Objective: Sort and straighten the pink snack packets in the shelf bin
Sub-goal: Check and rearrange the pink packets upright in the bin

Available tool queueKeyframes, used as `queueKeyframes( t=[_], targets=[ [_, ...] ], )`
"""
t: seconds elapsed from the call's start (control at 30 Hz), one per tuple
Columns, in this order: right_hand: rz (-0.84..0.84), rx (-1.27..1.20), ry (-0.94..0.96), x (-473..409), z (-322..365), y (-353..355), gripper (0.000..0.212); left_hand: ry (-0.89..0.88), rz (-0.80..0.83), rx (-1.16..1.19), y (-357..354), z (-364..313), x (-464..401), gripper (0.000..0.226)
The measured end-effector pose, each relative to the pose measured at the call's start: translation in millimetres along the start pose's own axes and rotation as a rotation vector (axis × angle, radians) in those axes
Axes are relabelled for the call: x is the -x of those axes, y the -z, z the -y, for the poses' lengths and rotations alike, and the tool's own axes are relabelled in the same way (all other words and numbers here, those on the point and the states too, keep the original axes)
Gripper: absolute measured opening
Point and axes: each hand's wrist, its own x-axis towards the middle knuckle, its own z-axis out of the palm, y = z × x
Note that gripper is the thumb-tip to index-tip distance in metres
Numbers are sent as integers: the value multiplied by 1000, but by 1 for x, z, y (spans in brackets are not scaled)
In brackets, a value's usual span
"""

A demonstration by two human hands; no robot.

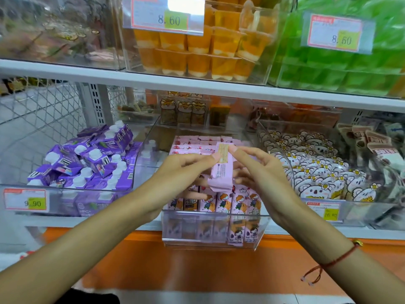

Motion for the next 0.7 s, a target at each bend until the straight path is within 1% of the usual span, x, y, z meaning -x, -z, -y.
queueKeyframes(
  t=[0.13, 0.23, 0.33, 0.43, 0.5, 0.57, 0.7],
  targets=[
    [-20, 18, -32, -2, -2, 1, 23, 35, 13, -10, -2, -3, 2, 32],
    [-11, 23, -39, -3, -3, 1, 29, 27, 25, -38, -2, -2, 1, 35],
    [27, -4, -31, -2, -2, 2, 37, -13, -13, -72, -1, 0, 0, 32],
    [136, 53, 63, -1, -3, 7, 40, -124, -76, -134, 3, 2, -3, 36],
    [207, 142, 136, 1, -4, 8, 43, -258, -104, -221, 5, 4, -4, 37],
    [278, 152, 203, 2, -3, 9, 41, -374, -129, -288, 5, 5, -3, 35],
    [337, 138, 279, 2, -6, 12, 39, -439, -169, -302, 6, 8, -1, 32]
  ],
)
